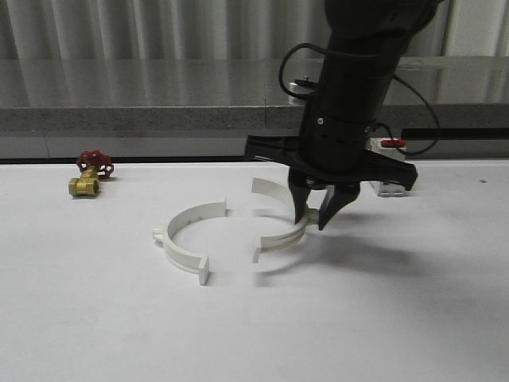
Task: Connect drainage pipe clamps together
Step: 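Carry the clamp half over and align it with the placed half, then press the clamp half down to join the ends, then open the right gripper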
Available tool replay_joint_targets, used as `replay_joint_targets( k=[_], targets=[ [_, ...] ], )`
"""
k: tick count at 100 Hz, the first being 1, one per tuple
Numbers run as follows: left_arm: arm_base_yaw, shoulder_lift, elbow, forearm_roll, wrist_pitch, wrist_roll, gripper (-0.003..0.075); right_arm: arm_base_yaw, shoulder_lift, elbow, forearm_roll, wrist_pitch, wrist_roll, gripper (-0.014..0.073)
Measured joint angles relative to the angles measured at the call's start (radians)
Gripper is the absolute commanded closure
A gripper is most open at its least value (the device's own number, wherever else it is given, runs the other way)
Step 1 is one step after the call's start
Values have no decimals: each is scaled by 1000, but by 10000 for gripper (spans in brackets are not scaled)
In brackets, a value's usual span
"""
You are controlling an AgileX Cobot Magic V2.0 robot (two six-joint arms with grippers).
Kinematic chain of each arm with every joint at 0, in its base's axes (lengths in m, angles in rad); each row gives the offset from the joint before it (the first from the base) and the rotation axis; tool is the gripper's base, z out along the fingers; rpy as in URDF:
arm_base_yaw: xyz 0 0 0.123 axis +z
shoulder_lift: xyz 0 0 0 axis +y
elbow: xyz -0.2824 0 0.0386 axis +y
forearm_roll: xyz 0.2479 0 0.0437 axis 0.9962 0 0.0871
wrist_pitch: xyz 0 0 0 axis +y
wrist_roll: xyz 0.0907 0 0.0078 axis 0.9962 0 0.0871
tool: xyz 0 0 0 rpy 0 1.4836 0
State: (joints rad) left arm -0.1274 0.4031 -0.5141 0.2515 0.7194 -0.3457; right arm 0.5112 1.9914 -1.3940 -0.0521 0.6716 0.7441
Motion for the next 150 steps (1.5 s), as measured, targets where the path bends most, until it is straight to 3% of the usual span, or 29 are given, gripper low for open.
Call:
replay_joint_targets(
  k=[47,150],
  targets=[
    [0,0,0,0,0,0,740,73,79,-107,-141,91,161,400],
    [0,0,0,0,2,0,740,111,115,-113,-153,81,254,400]
  ],
)
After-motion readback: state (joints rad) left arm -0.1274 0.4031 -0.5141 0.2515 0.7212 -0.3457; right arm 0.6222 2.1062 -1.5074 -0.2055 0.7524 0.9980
